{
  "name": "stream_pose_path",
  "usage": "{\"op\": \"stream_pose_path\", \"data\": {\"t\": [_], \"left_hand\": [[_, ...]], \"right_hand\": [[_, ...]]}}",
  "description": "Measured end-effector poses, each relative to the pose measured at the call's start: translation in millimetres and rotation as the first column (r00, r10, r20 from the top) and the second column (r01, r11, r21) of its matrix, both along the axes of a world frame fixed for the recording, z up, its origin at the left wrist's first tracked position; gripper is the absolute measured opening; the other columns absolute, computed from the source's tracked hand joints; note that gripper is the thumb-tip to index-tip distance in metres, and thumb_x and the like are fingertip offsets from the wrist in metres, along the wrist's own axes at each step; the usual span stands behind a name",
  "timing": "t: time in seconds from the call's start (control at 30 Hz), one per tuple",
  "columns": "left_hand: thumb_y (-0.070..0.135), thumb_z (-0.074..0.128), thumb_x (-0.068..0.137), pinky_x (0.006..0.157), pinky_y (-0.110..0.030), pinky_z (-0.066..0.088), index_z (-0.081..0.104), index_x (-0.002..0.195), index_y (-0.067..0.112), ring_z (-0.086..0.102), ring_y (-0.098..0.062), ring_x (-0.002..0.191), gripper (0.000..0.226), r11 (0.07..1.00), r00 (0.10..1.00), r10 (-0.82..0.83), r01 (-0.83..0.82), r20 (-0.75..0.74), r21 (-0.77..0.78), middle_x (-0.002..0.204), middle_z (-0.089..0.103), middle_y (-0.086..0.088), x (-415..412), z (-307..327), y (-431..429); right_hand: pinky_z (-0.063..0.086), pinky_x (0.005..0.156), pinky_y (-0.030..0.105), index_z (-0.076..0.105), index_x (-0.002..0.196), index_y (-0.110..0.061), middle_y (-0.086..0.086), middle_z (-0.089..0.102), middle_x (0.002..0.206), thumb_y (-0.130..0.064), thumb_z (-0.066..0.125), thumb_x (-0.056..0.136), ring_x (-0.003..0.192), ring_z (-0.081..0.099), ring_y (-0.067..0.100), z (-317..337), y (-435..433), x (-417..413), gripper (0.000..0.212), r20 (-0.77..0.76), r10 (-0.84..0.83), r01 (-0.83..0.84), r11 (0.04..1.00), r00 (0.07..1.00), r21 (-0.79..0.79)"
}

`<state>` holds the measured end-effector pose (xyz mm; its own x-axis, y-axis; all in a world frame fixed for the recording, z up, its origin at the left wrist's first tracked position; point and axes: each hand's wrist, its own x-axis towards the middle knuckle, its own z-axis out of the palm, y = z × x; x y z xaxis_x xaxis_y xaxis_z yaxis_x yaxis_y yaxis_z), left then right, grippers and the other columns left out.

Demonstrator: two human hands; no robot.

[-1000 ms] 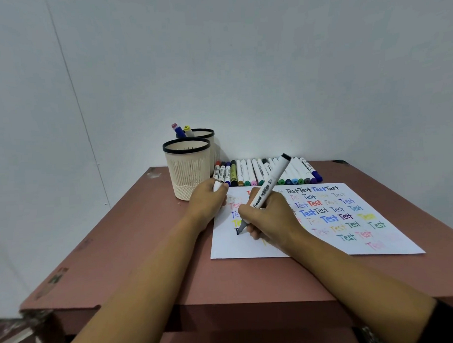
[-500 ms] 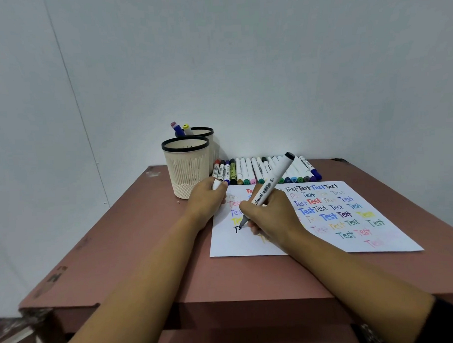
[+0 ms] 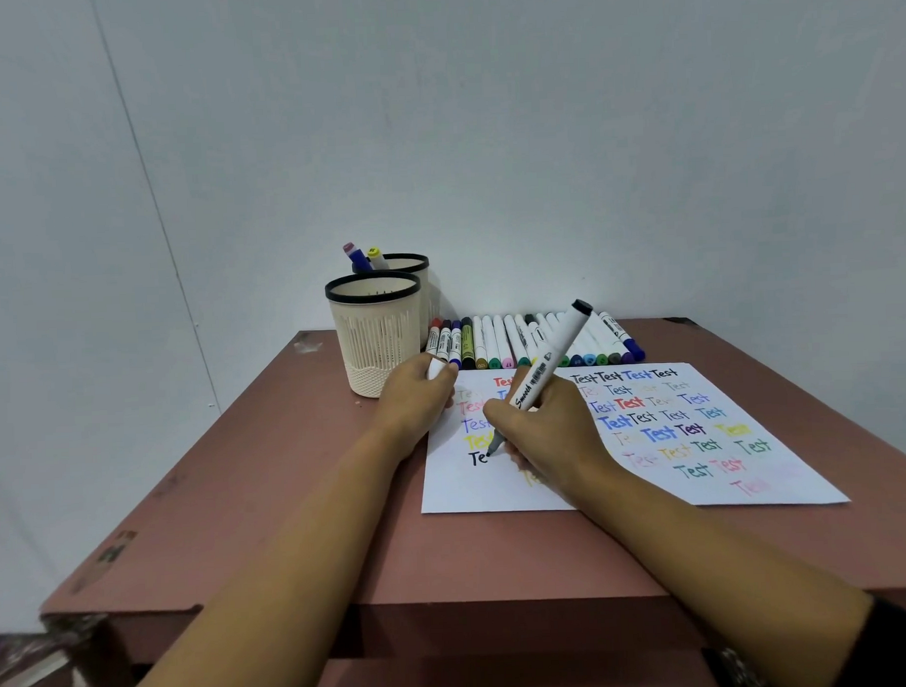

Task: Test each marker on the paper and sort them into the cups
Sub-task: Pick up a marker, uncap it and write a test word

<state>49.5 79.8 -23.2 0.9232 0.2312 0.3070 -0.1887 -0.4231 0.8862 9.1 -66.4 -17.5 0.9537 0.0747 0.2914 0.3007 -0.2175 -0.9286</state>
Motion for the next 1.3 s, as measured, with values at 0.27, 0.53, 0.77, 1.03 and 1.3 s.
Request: {"op": "stream_pose_path", "data": {"t": [0.27,0.53,0.77,1.03,1.3], "left_hand": [[0.021,0.052,0.092,0.071,-0.034,0.047,0.055,0.075,0.012,0.053,-0.015,0.059,0.020,1.000,1.000,0.000,0.000,0.002,0.009,0.064,0.059,-0.002,-1.2,1.0,-0.4],[0.022,0.052,0.092,0.073,-0.036,0.048,0.056,0.078,0.010,0.053,-0.013,0.058,0.019,1.000,1.000,0.010,-0.010,-0.004,0.006,0.063,0.058,0.000,-1.6,1.3,-1.4],[0.021,0.052,0.092,0.074,-0.038,0.049,0.054,0.073,0.014,0.053,-0.013,0.059,0.020,1.000,1.000,0.005,-0.005,-0.004,0.014,0.063,0.058,0.000,-3.8,2.9,-1.7],[0.020,0.051,0.092,0.079,-0.041,0.051,0.056,0.074,0.014,0.055,-0.016,0.060,0.019,0.999,0.999,0.035,-0.035,-0.010,0.004,0.063,0.061,-0.001,-5.1,3.9,-2.5],[0.023,0.052,0.091,0.074,-0.042,0.048,0.059,0.084,-0.003,0.061,-0.031,0.077,0.028,0.964,0.984,0.068,-0.108,0.167,0.243,0.078,0.066,-0.017,-8.5,7.0,-6.8]], "right_hand": [[0.038,0.044,0.025,0.043,0.061,-0.010,0.015,0.053,0.058,-0.012,0.064,0.078,0.041,0.044,0.019,-0.3,-0.4,0.7,0.027,-0.024,0.005,-0.005,1.000,1.000,0.005],[0.037,0.047,0.025,0.038,0.060,-0.012,0.006,0.044,0.052,-0.011,0.062,0.078,0.036,0.043,0.011,-1.1,-0.3,2.8,0.030,0.018,-0.061,0.061,0.998,0.998,-0.001],[0.035,0.050,0.029,0.037,0.058,-0.012,0.006,0.040,0.051,-0.010,0.061,0.076,0.048,0.041,0.022,-2.9,-0.5,6.6,0.030,-0.004,-0.062,0.062,0.997,0.998,0.041],[0.034,0.046,0.025,0.038,0.060,-0.012,0.005,0.042,0.051,-0.012,0.061,0.078,0.041,0.040,0.016,-1.0,-0.2,3.4,0.029,-0.017,-0.085,0.085,0.996,0.996,0.027],[0.033,0.042,0.022,0.049,0.064,-0.008,0.008,0.051,0.055,-0.005,0.055,0.085,0.042,0.041,0.013,7.9,-8.0,7.8,0.022,-0.209,-0.010,0.088,0.927,0.978,0.366]]}}
